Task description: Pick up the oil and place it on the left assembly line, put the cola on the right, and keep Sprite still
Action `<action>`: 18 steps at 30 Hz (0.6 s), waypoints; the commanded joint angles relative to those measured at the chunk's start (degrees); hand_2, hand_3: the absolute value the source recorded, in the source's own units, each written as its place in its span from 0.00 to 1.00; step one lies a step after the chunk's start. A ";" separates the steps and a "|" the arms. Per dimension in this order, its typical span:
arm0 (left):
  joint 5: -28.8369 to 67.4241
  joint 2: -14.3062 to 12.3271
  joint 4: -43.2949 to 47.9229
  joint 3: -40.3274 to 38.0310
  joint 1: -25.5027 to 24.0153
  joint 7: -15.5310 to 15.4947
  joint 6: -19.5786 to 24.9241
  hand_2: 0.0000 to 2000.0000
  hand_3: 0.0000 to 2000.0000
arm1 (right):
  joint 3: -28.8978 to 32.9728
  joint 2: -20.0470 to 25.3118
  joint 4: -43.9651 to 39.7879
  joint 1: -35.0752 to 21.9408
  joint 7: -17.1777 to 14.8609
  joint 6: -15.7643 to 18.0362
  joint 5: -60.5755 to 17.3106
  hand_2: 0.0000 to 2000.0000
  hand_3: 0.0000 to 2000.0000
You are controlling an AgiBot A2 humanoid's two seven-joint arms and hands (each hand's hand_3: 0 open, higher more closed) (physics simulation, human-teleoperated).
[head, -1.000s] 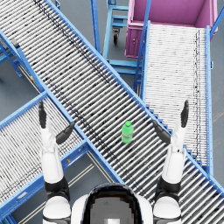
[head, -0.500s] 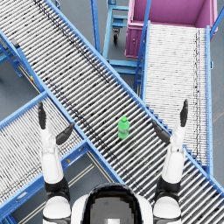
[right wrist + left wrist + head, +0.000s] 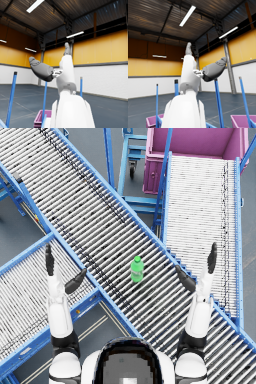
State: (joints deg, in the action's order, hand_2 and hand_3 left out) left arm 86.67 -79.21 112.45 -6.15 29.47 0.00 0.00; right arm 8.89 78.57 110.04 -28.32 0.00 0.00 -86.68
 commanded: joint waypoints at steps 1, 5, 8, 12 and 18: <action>0.00 -0.03 0.07 -0.06 -0.12 0.00 0.00 0.00 0.00 | -0.32 -0.07 0.45 -0.27 0.00 0.00 0.00 0.00 0.00; 0.00 -0.05 0.22 -0.02 -0.09 0.00 0.00 0.00 0.00 | -0.16 0.12 0.26 0.39 0.00 0.00 0.00 0.00 0.00; 0.00 -0.07 0.28 0.10 -0.10 0.00 0.00 0.00 0.00 | -0.25 0.05 0.44 0.12 0.00 0.00 0.00 0.00 0.00; 0.00 -0.08 0.30 0.09 -0.06 0.00 0.00 0.00 0.00 | -0.50 0.01 0.50 -0.06 0.00 0.00 0.00 0.00 0.00; -0.92 0.17 -0.02 0.65 -0.72 0.19 -0.19 0.00 0.00 | -1.13 -0.02 0.12 1.26 -0.19 0.18 0.92 0.00 0.00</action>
State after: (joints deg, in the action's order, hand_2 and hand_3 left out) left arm 84.98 -78.79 112.17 -5.03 28.32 0.34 -0.34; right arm 7.23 78.32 109.96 -26.68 -0.34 0.34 -84.99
